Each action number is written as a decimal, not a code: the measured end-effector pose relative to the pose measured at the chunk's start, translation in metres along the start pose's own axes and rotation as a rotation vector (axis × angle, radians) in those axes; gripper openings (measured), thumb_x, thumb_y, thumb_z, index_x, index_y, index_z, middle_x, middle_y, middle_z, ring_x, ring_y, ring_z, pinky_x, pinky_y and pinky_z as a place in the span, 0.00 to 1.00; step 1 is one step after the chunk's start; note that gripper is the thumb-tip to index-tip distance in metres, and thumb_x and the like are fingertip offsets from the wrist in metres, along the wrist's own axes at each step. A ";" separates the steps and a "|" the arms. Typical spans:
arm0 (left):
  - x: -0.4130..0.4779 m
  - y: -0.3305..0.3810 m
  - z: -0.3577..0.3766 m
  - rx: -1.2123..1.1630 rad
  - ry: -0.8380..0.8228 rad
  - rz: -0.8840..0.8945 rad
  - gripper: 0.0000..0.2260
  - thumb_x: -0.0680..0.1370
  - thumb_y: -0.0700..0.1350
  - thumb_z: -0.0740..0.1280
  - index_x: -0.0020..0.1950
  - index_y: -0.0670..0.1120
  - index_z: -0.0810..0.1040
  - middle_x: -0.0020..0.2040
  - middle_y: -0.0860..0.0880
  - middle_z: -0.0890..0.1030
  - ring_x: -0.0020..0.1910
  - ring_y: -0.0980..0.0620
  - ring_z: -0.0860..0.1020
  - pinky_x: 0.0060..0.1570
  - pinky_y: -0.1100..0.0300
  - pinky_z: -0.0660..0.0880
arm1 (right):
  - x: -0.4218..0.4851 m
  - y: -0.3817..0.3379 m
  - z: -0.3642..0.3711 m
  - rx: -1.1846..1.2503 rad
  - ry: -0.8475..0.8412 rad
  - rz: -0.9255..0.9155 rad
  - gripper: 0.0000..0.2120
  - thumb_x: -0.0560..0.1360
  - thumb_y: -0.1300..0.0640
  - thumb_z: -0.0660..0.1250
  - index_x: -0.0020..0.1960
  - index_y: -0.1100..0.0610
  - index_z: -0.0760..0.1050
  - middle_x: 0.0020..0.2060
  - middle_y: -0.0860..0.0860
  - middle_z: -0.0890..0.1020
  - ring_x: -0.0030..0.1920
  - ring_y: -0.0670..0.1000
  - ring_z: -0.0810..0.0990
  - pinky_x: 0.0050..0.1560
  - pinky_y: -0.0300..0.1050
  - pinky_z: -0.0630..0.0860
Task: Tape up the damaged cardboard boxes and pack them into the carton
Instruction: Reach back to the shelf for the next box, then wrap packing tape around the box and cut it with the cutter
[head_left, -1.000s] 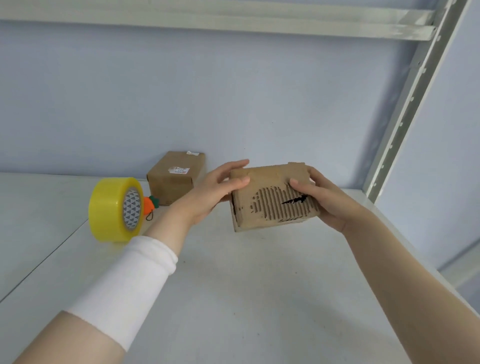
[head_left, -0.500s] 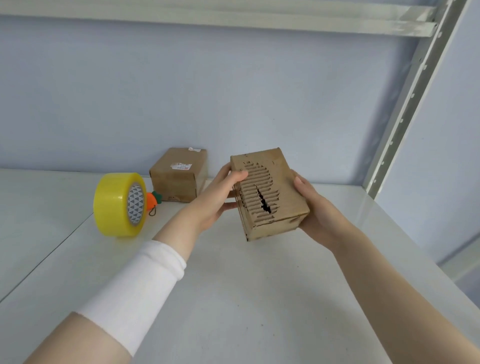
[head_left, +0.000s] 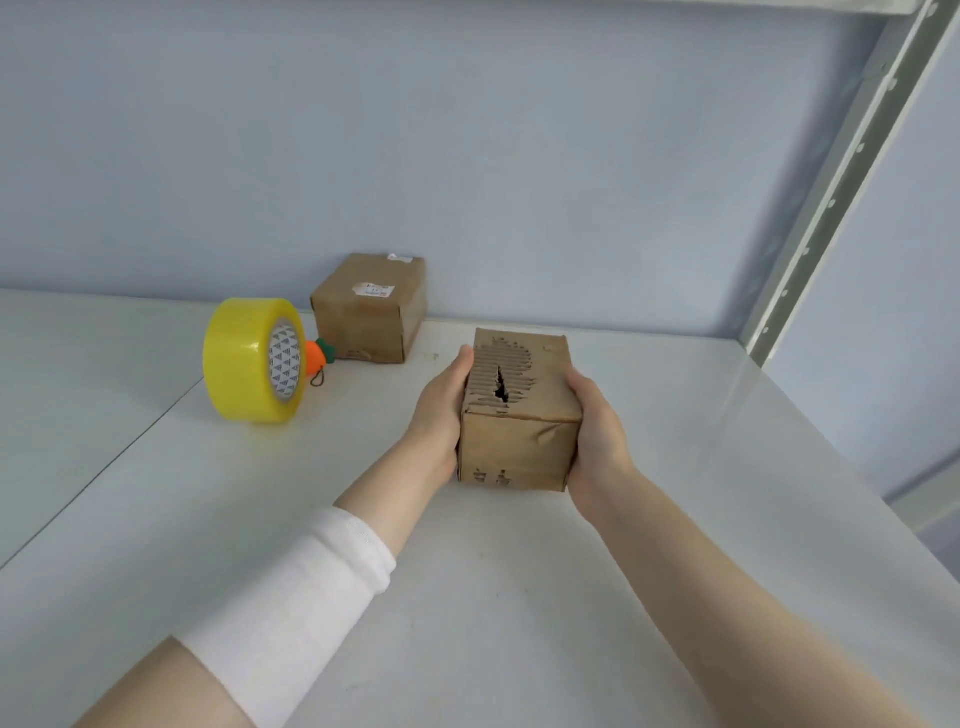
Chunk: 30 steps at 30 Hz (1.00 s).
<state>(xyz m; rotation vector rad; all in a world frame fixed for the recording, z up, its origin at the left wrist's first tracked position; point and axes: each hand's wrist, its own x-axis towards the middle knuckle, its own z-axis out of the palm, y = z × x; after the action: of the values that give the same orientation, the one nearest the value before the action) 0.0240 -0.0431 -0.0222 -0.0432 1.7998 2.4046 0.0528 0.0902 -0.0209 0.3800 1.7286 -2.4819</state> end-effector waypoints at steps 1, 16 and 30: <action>-0.002 -0.003 -0.002 0.023 0.017 0.017 0.18 0.81 0.56 0.56 0.47 0.49 0.82 0.43 0.50 0.85 0.41 0.54 0.84 0.34 0.64 0.77 | -0.001 0.004 0.000 0.000 0.004 -0.003 0.15 0.76 0.43 0.59 0.50 0.49 0.80 0.39 0.47 0.86 0.36 0.47 0.84 0.34 0.42 0.77; 0.001 0.137 -0.113 1.093 0.407 0.573 0.15 0.79 0.36 0.57 0.60 0.46 0.79 0.62 0.49 0.78 0.62 0.52 0.74 0.57 0.70 0.64 | -0.032 -0.060 0.075 -0.395 0.033 -0.519 0.24 0.79 0.50 0.59 0.74 0.49 0.59 0.73 0.42 0.62 0.71 0.42 0.60 0.62 0.35 0.56; -0.078 0.095 -0.201 0.790 0.464 0.678 0.17 0.72 0.44 0.72 0.58 0.45 0.70 0.58 0.48 0.73 0.60 0.52 0.71 0.62 0.53 0.67 | 0.009 -0.002 0.224 -0.759 -0.077 -0.456 0.22 0.77 0.49 0.63 0.70 0.53 0.68 0.66 0.48 0.73 0.66 0.48 0.70 0.60 0.39 0.65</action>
<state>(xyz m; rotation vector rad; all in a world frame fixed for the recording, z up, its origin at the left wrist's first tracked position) 0.0768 -0.2688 0.0196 0.1213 3.3031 1.8795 0.0105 -0.1176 0.0525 -0.1975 2.7503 -1.7816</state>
